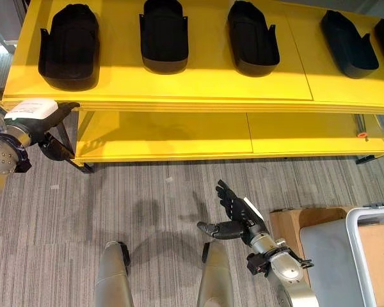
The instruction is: Move parts from the plastic box to the shelf.
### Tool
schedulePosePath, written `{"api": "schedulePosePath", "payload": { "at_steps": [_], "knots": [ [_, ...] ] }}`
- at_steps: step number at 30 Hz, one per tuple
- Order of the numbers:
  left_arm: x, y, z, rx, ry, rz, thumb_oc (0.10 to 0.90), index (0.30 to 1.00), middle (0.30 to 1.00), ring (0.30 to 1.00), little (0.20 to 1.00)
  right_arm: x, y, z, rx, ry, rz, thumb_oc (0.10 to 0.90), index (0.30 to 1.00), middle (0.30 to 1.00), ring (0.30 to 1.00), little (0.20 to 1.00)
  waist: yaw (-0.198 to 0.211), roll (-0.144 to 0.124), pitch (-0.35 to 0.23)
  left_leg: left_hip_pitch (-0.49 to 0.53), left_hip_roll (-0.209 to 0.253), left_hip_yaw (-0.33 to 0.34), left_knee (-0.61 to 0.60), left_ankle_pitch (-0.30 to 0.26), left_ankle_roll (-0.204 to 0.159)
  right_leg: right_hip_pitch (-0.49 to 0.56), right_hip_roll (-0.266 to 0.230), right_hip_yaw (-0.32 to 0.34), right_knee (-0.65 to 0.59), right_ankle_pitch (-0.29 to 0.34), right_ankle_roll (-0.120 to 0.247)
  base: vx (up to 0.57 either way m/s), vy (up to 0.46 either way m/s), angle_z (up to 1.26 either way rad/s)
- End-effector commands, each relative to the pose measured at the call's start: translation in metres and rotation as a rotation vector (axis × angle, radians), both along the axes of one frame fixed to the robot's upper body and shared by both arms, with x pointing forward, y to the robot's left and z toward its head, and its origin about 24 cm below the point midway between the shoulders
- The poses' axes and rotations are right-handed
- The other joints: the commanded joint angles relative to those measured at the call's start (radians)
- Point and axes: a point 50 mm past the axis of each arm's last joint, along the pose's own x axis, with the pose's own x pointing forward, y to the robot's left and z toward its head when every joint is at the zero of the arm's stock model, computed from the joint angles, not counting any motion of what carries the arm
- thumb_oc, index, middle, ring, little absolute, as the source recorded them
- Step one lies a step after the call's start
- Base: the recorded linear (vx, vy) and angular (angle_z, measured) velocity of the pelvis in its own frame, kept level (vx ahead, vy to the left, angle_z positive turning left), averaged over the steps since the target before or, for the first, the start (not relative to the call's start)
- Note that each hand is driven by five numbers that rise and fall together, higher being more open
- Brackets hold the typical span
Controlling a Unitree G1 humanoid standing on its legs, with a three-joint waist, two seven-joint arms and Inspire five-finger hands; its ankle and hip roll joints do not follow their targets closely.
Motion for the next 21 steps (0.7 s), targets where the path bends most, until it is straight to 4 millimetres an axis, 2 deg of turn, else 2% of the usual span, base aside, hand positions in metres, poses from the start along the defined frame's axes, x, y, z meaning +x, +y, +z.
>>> {"api": "schedulePosePath", "payload": {
  "at_steps": [1, 10, 21],
  "knots": [
    [0.005, -0.006, 0.061, 0.032, -0.232, 0.003, 0.9, 1.0, 1.0, 1.0, 1.0, 0.004, -0.005, 0.028, 0.005, -0.145, 0.017, 0.9, 1.0, 1.0, 1.0, 1.0, -0.004, 0.028, -0.075, 0.009, 0.005, -0.012, -0.019, -0.016, 0.065, 0.05, 0.019, 0.006, -0.034, -0.006, -0.078, 0.0, 0.0, 0.0],
    [0.009, -0.014, 0.077, 0.061, -0.27, -0.012, 0.9, 1.0, 1.0, 1.0, 1.0, 0.003, -0.004, 0.026, -0.001, -0.134, 0.029, 0.9, 1.0, 1.0, 1.0, 1.0, -0.007, 0.028, -0.076, 0.01, 0.004, -0.011, -0.014, -0.018, 0.066, 0.048, 0.017, 0.007, -0.032, -0.007, -0.076, 0.0, 0.0, 0.0],
    [0.015, -0.015, 0.079, 0.069, -0.268, 0.007, 0.9, 1.0, 1.0, 1.0, 1.0, 0.004, -0.005, 0.026, -0.008, -0.134, 0.028, 0.9, 1.0, 1.0, 1.0, 1.0, -0.013, 0.028, -0.076, 0.013, 0.005, -0.008, -0.017, -0.016, 0.066, 0.045, 0.019, 0.011, -0.031, -0.005, -0.076, 0.0, 0.0, 0.0]
  ]
}}
